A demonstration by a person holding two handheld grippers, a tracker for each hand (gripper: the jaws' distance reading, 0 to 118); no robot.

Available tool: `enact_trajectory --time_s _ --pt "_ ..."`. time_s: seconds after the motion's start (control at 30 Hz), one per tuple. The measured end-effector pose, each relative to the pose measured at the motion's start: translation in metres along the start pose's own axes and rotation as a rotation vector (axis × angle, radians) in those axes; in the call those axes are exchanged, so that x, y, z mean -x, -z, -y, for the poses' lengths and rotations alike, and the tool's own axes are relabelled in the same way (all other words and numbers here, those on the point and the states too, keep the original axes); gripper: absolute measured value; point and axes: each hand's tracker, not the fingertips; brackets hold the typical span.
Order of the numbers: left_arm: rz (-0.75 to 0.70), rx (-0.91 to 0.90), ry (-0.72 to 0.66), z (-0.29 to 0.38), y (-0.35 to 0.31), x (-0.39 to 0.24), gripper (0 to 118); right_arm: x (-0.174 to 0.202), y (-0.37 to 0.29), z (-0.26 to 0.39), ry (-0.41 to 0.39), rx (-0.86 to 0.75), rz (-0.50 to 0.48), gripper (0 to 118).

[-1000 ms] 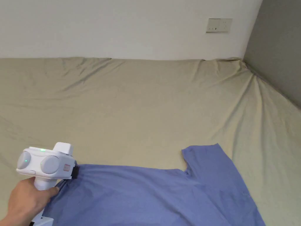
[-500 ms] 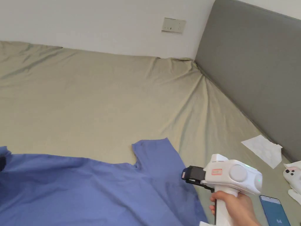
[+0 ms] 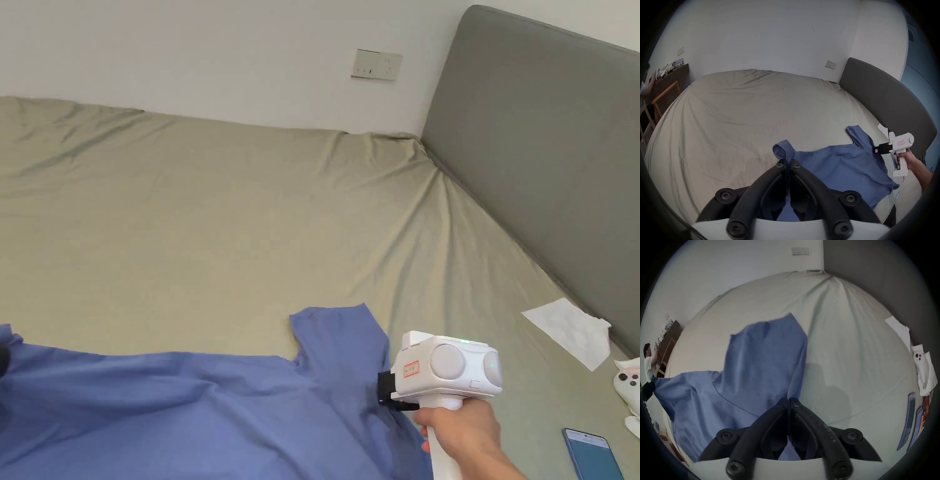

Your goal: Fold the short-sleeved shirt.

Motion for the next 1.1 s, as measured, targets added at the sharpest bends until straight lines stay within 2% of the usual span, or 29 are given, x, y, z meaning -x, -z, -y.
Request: enact_trajectory --time_s 0.13,0.33,0.53,0.83,0.97,1.1 --pt "-0.002 -0.019 -0.018 -0.006 -0.022 0.010 2 0.001 -0.032 -0.011 -0.098 -0.144 0.016 2" --pt "-0.030 -0.076 -0.008 -0.025 -0.067 0.018 2 0.000 -0.108 -0.025 -0.057 -0.261 -0.056 2" --pt "-0.057 -0.151 0.037 -0.057 -0.118 0.014 2 0.015 -0.187 -0.047 -0.136 -0.385 -0.062 2" --pt "-0.147 -0.294 0.069 -0.139 -0.201 0.015 2 0.040 -0.315 -0.093 -0.182 -0.588 -0.047 2" --pt "-0.198 -0.332 0.100 -0.180 -0.221 0.015 2 0.059 -0.360 -0.120 -0.195 -0.651 -0.061 2" --pt "-0.225 -0.366 0.087 -0.218 -0.230 0.013 2 0.083 -0.393 -0.152 -0.256 -0.720 -0.013 2"
